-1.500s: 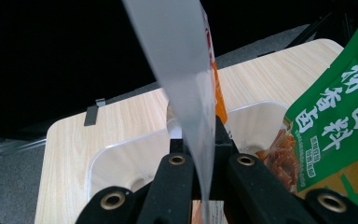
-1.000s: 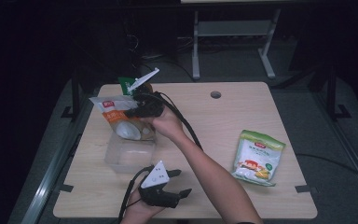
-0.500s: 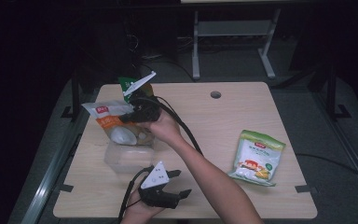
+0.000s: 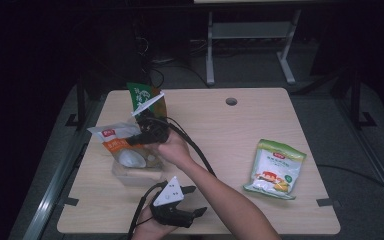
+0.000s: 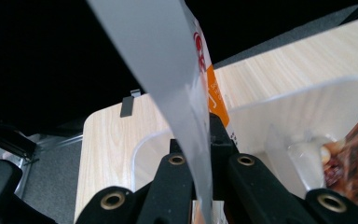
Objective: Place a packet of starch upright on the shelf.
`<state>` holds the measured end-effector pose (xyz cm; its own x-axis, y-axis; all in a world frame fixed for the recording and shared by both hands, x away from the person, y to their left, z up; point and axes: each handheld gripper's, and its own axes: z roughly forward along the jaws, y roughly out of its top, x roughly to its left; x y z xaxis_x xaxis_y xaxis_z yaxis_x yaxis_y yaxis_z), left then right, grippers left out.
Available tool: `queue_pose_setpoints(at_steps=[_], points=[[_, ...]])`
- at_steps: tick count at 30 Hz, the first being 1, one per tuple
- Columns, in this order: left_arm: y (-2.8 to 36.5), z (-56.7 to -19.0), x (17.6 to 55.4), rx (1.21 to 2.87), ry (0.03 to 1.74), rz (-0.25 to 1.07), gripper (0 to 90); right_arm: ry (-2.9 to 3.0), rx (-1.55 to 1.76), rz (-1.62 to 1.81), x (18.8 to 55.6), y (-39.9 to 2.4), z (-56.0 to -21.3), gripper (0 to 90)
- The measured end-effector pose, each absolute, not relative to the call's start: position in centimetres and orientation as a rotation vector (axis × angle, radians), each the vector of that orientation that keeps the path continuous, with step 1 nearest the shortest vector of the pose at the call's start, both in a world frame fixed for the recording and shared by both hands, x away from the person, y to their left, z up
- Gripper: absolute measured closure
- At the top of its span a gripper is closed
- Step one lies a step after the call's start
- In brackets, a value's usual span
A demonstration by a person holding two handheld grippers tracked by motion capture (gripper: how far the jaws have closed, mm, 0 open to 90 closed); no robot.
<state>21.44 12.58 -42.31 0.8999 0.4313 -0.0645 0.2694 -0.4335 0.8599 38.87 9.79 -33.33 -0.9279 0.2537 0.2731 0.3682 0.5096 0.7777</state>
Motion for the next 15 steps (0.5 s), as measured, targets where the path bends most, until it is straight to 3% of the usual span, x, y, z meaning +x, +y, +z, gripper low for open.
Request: queue_pose_setpoints(at_steps=[7, 12, 15], points=[[12.5, -42.3, 21.3, 2.047, 0.499, 0.199, 29.8, -2.607, -0.602, -1.388, 39.0, 9.6, -34.6, 89.0], [12.5, -42.3, 21.3, 2.043, 0.500, 0.203, 29.7, -2.704, -0.558, -1.325, 38.6, 9.2, -34.1, 77.5], [12.4, -42.3, 21.3, 2.045, 0.502, 0.201, 29.7, -2.755, -0.542, -1.299, 38.3, 8.8, -33.8, 81.0]])
